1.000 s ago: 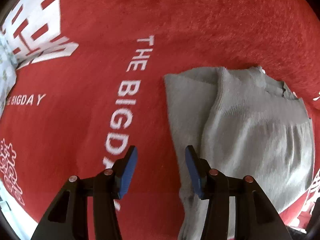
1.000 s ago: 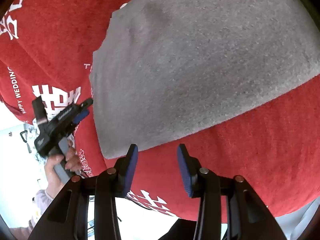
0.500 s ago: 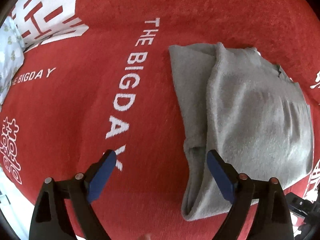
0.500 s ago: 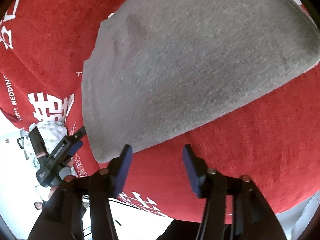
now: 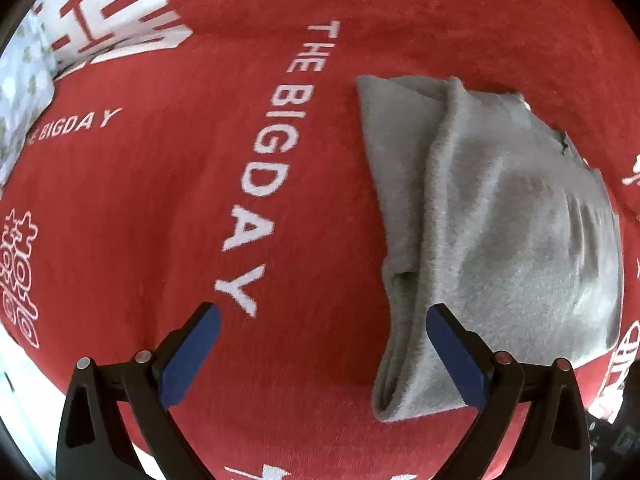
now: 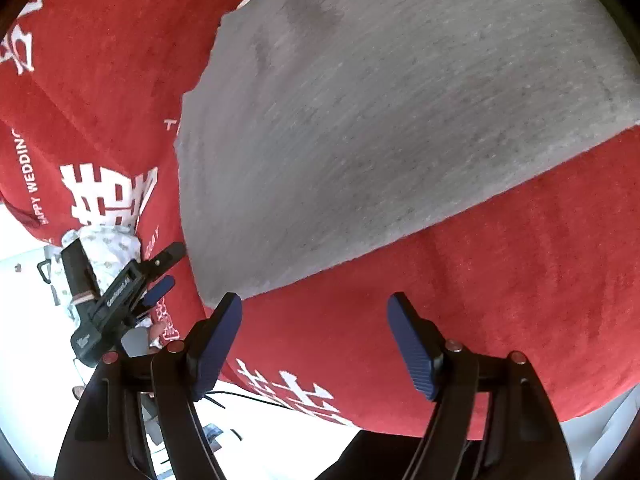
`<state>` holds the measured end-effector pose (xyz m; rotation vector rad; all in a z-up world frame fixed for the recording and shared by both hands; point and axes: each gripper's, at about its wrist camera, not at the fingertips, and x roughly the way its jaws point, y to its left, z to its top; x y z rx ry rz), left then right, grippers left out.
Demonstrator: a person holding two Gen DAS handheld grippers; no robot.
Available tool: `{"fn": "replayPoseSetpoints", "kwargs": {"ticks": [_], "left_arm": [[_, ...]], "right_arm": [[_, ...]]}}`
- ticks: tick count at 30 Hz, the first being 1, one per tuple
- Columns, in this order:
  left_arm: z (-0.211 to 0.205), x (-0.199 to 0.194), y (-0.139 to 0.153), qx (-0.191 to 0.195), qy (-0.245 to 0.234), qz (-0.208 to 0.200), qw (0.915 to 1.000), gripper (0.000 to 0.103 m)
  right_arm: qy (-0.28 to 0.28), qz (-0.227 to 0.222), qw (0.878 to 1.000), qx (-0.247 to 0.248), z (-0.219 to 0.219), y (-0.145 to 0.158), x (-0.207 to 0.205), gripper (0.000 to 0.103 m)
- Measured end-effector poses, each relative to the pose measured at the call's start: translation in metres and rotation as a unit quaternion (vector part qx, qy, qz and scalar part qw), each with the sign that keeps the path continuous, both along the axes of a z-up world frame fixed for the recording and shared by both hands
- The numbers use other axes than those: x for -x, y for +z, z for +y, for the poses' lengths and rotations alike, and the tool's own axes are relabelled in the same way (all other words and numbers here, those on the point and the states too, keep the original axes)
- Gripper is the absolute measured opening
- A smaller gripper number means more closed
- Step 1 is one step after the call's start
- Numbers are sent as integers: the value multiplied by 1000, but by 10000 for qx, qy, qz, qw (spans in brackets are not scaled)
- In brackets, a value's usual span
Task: Fold small clothes
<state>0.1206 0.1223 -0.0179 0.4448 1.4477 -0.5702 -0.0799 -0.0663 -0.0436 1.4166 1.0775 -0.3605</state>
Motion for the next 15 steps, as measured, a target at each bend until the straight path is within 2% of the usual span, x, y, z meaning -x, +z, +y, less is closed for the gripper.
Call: {"fn": "replayPoseSetpoints", "kwargs": {"ticks": [2, 4, 8, 10, 15], "left_arm": [[-2, -1, 3, 161, -12, 32, 9999, 103], [-7, 1, 4, 143, -54, -113, 9998, 103], [-17, 12, -20, -523, -573, -472, 9959, 103], [-8, 12, -18, -326, -470, -374, 9977, 103], [9, 3, -13, -424, -233, -210, 9986, 103]], "right_arm": [[32, -23, 10000, -15, 3, 0, -2, 78], [52, -45, 10000, -23, 7, -1, -4, 78], [49, 17, 10000, -76, 9, -5, -8, 78], [35, 14, 10000, -59, 9, -3, -8, 78], [21, 16, 10000, -20, 7, -1, -3, 78]]}}
